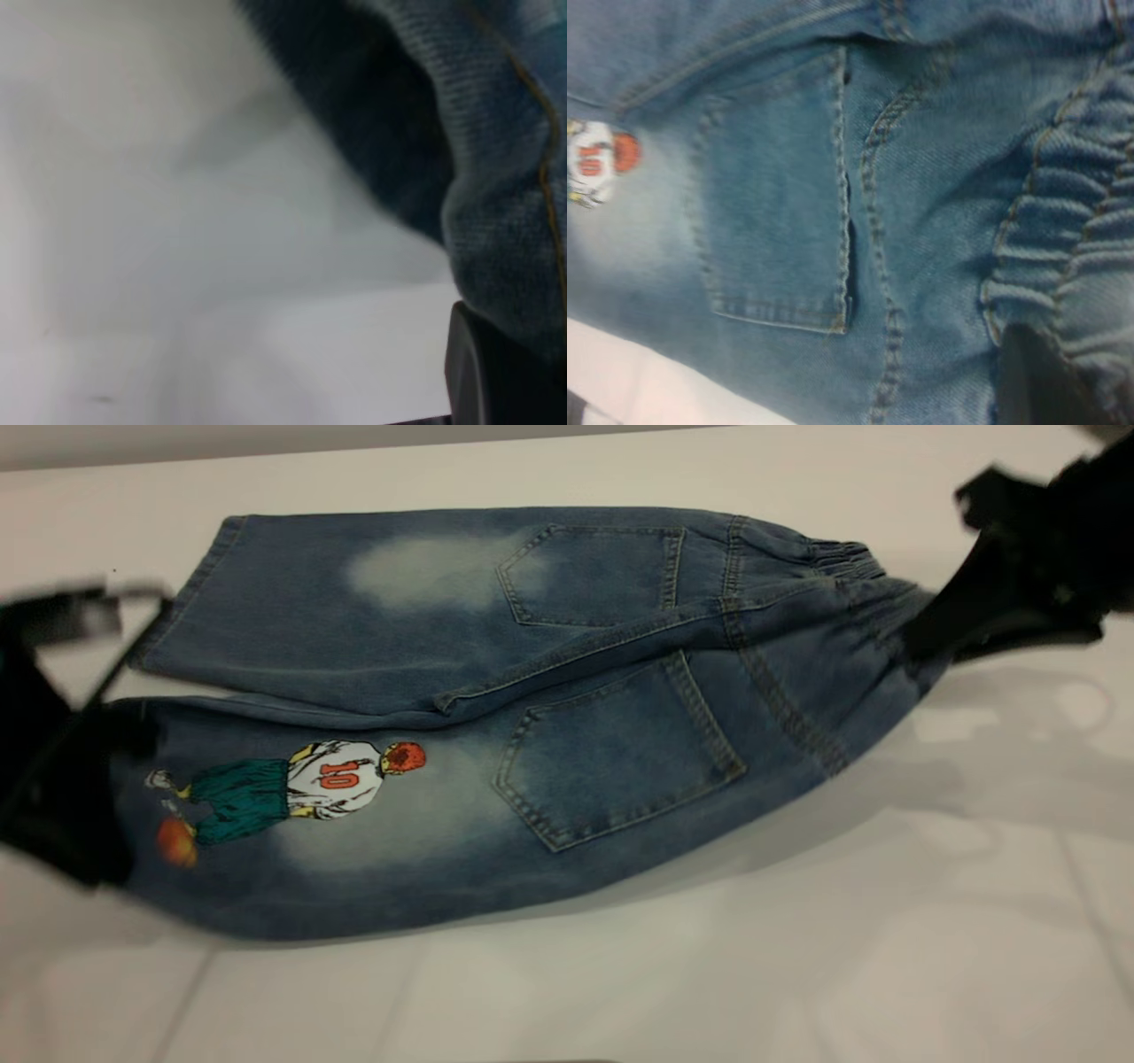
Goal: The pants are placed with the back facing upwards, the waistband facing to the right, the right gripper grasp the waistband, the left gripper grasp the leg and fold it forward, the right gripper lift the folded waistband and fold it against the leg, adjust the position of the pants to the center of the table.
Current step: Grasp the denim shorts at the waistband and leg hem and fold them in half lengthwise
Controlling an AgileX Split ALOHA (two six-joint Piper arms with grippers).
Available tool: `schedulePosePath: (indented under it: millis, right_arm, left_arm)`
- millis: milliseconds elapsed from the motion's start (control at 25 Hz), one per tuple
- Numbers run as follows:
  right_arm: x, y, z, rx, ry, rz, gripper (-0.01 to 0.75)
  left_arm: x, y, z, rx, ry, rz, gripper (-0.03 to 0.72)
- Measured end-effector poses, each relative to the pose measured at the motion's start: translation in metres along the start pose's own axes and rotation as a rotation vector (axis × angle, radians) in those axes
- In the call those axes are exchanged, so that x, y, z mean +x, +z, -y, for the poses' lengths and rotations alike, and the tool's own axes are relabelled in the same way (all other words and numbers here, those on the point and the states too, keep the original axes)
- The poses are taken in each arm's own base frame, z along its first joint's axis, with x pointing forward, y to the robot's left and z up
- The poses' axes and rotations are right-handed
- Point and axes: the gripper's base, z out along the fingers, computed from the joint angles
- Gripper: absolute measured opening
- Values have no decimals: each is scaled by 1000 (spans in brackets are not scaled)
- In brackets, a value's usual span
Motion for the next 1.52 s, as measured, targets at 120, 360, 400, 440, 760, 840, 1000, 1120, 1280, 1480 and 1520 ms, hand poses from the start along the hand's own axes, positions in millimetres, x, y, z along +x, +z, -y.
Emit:
schedulePosePath:
  millis: [120,360,400,440,760,840,1000,1120,1280,1480,1520]
  right_arm:
    - [-4,-22,-15,1,-36,34,36]
    - [-8,-57,-39,-5,-101,129,36]
    - [-8,-59,-40,-2,-105,136,36]
    - [-9,-60,-40,1,-105,141,36]
    - [-21,-53,-31,60,-78,181,36]
    - [-30,-51,-30,68,-71,206,36]
    - [-44,-41,-20,97,-27,232,36]
    - [-51,-27,-9,127,0,237,36]
    - [-62,-8,4,137,33,238,36]
    - [-76,15,17,132,50,250,36]
    - [-78,19,20,131,55,251,36]
  left_arm:
    - [-9,-36,19,29,65,93,40]
    - [-18,-106,35,55,134,325,40]
    - [-21,-114,36,52,144,366,40]
    - [-24,-119,36,50,148,392,40]
    - [-48,-115,36,34,136,528,40]
    - [-54,-109,35,27,131,549,40]
    - [-66,-97,33,14,116,605,40]
    - [-75,-88,31,0,105,660,40]
    - [-87,-71,28,-21,94,711,40]
    - [-98,-48,23,-48,84,758,40]
    - [-100,-44,22,-53,82,769,40]
